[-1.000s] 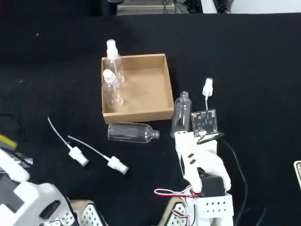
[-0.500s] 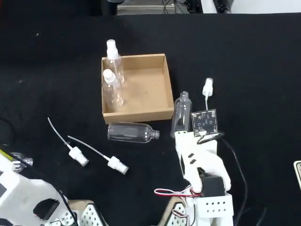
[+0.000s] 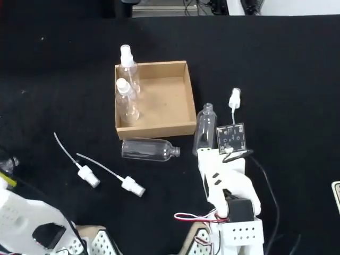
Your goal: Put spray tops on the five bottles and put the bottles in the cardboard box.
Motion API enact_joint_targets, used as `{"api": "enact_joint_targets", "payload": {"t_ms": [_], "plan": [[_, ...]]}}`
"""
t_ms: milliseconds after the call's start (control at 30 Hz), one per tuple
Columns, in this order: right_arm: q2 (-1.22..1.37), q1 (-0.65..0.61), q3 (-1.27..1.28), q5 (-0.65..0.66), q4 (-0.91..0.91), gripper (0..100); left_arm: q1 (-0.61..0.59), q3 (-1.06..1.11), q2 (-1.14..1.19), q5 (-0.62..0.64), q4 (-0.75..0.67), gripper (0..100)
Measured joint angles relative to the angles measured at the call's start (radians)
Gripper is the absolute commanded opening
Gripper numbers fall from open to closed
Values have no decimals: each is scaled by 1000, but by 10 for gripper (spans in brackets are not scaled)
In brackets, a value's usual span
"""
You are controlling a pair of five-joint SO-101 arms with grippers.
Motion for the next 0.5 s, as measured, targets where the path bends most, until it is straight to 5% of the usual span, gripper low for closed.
{"api": "enact_joint_targets", "payload": {"t_ms": [500], "plan": [[0,0,0,0,0,145,-109,3,0,-54,-17,357]]}}
